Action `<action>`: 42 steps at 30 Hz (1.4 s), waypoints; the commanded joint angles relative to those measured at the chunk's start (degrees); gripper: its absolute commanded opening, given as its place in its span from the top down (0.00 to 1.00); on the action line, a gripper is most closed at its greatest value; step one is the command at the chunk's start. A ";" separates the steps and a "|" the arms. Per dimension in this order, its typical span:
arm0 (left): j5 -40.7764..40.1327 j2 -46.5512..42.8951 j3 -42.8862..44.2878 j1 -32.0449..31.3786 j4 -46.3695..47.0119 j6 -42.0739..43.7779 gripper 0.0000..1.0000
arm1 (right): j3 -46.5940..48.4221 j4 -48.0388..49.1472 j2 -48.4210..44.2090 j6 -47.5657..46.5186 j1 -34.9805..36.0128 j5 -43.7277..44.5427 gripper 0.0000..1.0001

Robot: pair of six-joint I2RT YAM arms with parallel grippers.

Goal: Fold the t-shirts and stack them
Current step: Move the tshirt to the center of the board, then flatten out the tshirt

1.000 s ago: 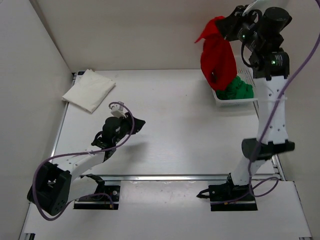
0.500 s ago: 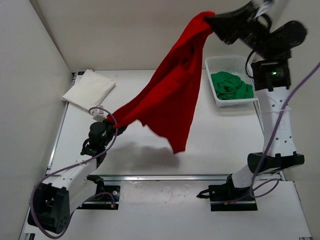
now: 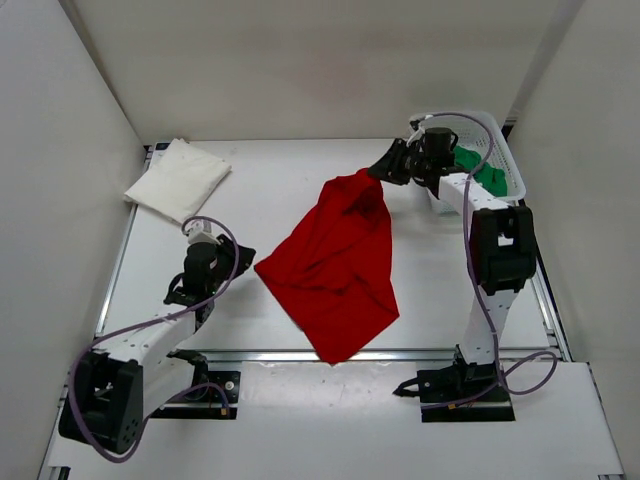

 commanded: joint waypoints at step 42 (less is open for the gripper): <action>7.36 25.61 6.15 2.92 8.57 -3.37 0.56 | -12.05 -2.13 -0.91 -31.40 52.74 57.02 0.59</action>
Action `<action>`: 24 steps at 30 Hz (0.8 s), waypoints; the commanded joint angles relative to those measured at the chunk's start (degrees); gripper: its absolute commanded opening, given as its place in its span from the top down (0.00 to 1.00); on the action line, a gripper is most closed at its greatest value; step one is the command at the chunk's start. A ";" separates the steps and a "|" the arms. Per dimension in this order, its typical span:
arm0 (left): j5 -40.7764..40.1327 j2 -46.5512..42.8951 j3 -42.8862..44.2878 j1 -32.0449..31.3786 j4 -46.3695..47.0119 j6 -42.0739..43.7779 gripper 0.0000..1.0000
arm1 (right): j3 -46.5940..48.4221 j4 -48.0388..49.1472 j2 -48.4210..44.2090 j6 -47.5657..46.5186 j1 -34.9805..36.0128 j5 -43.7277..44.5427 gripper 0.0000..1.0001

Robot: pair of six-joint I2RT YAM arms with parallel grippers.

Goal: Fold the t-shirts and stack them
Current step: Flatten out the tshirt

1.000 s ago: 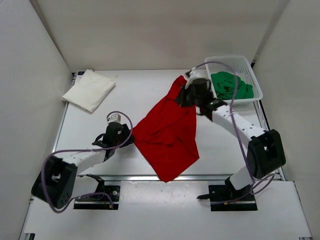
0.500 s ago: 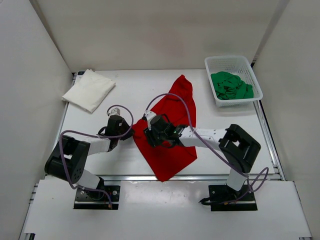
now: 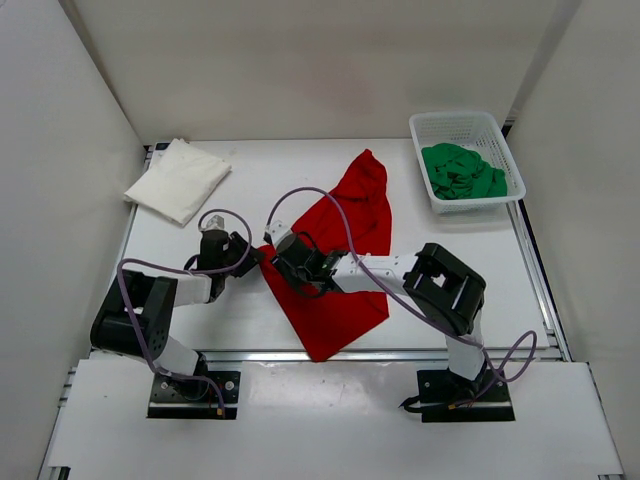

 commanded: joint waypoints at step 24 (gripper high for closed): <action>2.67 -3.36 -4.12 3.30 3.47 -1.76 0.58 | 8.25 1.66 7.43 -3.52 1.58 7.01 0.60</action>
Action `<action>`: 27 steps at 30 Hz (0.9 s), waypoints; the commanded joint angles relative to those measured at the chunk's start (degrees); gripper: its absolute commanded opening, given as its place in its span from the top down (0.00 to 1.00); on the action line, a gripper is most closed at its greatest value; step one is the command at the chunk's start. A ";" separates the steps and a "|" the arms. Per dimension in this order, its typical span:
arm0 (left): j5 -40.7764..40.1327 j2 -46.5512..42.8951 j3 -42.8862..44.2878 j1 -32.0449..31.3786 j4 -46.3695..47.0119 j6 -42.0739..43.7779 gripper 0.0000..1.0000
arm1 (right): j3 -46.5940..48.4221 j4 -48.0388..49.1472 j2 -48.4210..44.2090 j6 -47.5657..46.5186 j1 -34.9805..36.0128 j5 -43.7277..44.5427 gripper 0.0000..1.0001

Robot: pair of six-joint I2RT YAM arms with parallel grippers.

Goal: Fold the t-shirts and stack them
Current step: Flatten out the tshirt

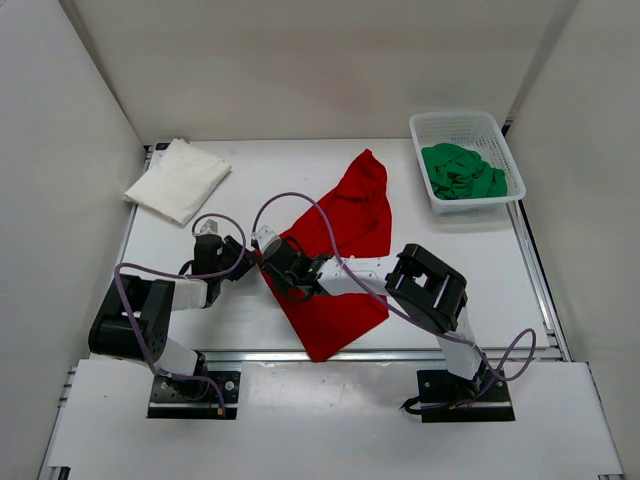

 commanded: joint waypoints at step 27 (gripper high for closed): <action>-1.41 14.68 16.28 -5.95 -4.95 1.35 1.00 | -19.50 7.50 -32.77 15.90 -16.16 -7.98 1.00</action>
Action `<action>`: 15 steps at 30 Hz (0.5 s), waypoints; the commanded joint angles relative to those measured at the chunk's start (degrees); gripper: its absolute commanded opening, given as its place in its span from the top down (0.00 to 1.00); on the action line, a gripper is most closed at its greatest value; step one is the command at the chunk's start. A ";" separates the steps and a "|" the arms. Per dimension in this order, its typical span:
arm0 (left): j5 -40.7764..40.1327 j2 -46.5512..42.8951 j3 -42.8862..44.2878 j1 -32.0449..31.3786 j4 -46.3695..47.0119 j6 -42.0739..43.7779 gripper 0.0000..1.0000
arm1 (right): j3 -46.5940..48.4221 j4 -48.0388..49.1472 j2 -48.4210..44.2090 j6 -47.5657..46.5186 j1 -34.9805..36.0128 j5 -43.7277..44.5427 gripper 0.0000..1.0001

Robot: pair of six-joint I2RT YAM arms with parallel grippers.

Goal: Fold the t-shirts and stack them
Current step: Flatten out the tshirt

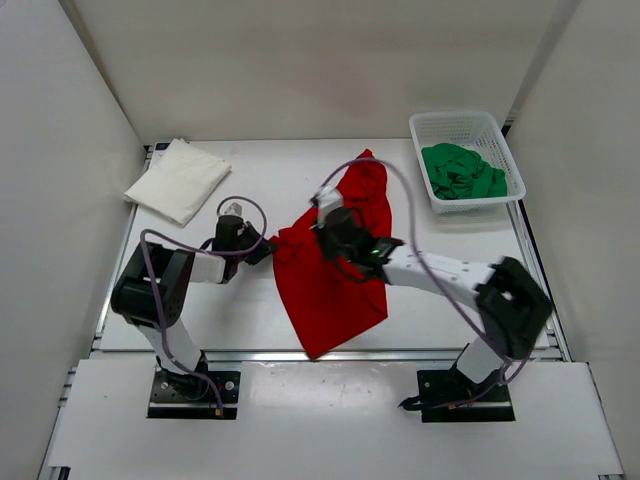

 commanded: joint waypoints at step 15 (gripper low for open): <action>-5.45 10.58 39.33 8.74 -19.74 3.57 0.51 | -35.70 -14.48 -57.18 25.50 -41.63 -19.56 1.00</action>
